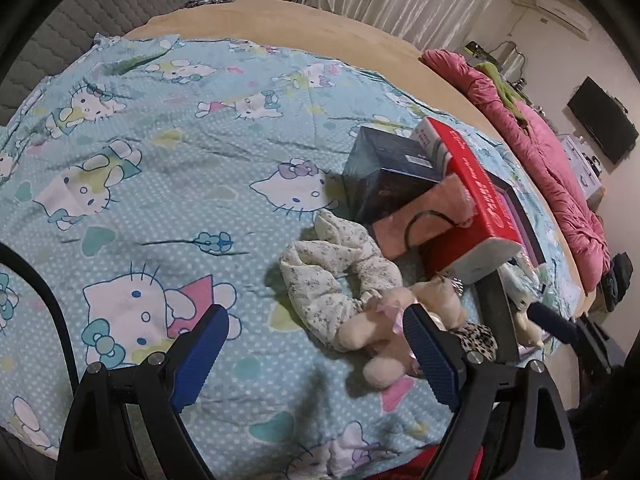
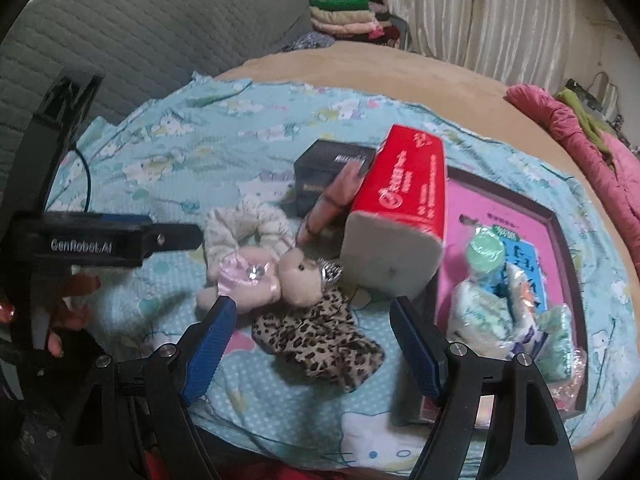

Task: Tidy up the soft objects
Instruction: 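Grasp the leopard-print cloth with right tool while left tool approaches the white scrunchie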

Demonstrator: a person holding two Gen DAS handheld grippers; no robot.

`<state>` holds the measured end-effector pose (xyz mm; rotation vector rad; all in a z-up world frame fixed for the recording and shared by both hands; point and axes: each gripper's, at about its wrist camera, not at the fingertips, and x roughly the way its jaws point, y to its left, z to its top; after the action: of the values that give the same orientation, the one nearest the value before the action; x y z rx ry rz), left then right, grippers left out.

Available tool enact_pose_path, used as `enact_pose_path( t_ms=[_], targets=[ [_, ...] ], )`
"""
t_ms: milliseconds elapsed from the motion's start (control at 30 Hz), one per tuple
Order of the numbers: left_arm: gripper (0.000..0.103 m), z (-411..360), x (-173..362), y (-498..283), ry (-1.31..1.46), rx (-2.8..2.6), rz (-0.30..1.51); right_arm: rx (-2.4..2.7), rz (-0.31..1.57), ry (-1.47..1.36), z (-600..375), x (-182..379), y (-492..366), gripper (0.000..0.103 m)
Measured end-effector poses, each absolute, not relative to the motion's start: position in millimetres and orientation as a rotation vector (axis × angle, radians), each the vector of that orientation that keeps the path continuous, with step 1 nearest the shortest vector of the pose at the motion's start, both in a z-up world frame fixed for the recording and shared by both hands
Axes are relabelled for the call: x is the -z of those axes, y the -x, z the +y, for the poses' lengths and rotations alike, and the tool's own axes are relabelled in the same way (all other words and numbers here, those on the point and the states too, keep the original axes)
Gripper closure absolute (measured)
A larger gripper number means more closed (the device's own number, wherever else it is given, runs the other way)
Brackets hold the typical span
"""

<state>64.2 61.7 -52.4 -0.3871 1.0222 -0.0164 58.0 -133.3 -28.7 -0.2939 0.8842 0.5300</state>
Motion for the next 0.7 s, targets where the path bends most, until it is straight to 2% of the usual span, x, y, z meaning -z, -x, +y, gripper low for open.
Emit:
enact_pose_path(
  t_ms=[633,700],
  targets=[
    [0.014,71.9,84.4,-89.1,0.394,-0.011,1.036,-0.563,0.977,0.484,-117.6,97.7,-83.6,0.023],
    [0.014,73.1,86.7,-90.8,0.394,-0.015,1.036,-0.578,0.977,0.468,-118.6,99.5,-86.1,0.027]
  ],
)
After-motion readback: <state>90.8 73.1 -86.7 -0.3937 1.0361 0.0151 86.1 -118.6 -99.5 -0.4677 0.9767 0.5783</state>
